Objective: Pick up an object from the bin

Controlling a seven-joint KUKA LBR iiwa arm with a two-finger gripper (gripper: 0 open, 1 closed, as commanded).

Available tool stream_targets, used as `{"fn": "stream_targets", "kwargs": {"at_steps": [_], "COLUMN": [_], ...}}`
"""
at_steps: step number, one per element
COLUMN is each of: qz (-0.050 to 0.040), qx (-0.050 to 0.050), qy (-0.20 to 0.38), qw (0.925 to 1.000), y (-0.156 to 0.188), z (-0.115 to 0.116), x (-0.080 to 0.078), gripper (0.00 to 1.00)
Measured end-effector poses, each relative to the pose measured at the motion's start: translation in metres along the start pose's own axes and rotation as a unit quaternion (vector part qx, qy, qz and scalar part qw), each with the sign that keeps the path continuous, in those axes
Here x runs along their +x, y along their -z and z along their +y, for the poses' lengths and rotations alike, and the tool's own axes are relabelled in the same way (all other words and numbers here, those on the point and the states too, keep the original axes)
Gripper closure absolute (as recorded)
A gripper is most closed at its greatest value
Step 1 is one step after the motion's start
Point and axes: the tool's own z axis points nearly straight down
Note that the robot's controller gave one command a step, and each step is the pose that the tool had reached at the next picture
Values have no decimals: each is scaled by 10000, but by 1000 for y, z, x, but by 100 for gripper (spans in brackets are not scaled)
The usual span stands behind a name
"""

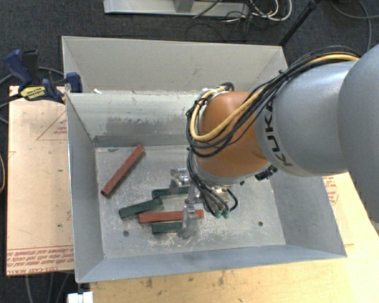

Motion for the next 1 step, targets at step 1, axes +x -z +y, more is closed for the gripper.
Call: {"fn": "stream_targets", "kwargs": {"at_steps": [1], "qz": [-21], "qx": [-2], "qy": [485], "qw": [9988], "y": [-76], "z": [3], "x": [-31], "gripper": [0]}}
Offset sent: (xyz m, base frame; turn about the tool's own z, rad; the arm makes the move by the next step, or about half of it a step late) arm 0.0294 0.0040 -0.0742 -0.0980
